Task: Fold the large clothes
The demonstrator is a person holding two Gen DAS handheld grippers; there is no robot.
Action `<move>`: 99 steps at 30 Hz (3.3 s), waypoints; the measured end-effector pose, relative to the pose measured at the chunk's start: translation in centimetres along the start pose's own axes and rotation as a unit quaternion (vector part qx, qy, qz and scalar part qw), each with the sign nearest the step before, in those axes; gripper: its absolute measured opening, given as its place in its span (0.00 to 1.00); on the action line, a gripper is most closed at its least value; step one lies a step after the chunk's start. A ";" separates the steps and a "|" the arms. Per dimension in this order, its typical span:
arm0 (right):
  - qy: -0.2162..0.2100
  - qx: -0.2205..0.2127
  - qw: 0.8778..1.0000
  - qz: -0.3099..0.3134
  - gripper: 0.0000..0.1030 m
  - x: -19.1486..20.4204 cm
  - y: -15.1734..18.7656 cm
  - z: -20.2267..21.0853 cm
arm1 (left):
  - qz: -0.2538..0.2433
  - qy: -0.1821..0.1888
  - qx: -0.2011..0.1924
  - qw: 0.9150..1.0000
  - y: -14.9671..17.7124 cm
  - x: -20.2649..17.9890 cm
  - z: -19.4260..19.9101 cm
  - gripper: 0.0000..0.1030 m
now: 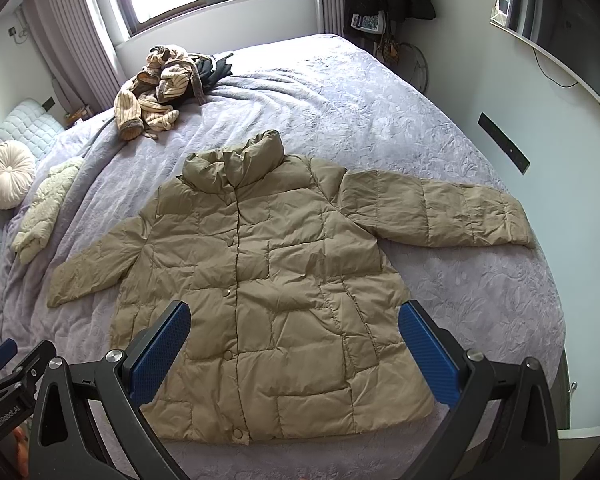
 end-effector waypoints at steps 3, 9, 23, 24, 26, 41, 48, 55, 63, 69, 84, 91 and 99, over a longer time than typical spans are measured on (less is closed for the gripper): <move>0.000 0.000 1.000 0.000 1.00 0.0 0.0 0.0 | 0.000 0.000 0.001 1.000 0.2 0.2 0.1 1.00; 0.000 0.001 1.000 0.000 1.00 0.1 0.0 0.0 | 0.000 0.000 0.001 1.000 0.0 0.1 0.0 1.00; 0.000 0.001 1.000 -0.001 1.00 0.1 0.0 -0.1 | 0.000 0.000 0.002 1.000 -0.2 -0.1 0.0 1.00; 0.000 0.002 1.000 -0.001 1.00 0.1 0.0 -0.1 | 0.000 0.000 0.002 1.000 -0.1 -0.1 0.0 1.00; 0.000 0.002 1.000 -0.001 1.00 0.2 0.0 -0.1 | 0.000 0.000 0.003 1.000 -0.1 -0.1 0.1 1.00; 0.000 0.021 1.000 0.001 1.00 1.1 0.5 -0.9 | 0.002 0.005 0.030 1.000 1.3 1.1 -0.8 1.00; -0.007 0.057 0.998 0.016 1.00 4.4 0.9 -3.4 | 0.026 0.028 0.071 0.997 -0.9 5.4 -4.6 1.00; -0.054 0.092 0.993 0.058 1.00 10.1 1.0 -6.9 | 0.074 0.054 0.088 0.992 -4.1 11.7 -10.7 1.00; -0.122 0.159 0.974 0.103 1.00 16.4 0.9 -14.3 | 0.140 0.102 0.074 0.982 -7.6 19.7 -20.6 1.00; -0.123 0.202 0.964 0.124 1.00 21.1 0.0 -20.8 | 0.229 0.126 0.062 0.963 -10.4 26.2 -27.8 1.00; -0.190 0.153 0.957 0.156 0.12 32.8 -6.8 -31.0 | 0.325 0.128 0.004 0.937 -15.2 33.6 -34.1 0.63; -0.174 0.190 0.954 0.150 0.12 33.6 -6.6 -35.5 | 0.290 0.197 -0.024 0.936 -17.3 34.1 -32.8 0.08; -0.216 0.197 0.949 0.118 0.11 32.6 -6.7 -35.9 | 0.134 0.188 -0.128 0.965 -22.2 26.7 -23.5 0.08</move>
Point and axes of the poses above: each gripper's, at about its wrist camera, not at the fingertips, and z roughly against the way its jaws point, x to its left, y to its underside, the point moved 4 cm from there along -z, roughly the way its jaws point, and after that the axes turned 12 degrees about x, right-handed, at the moved point
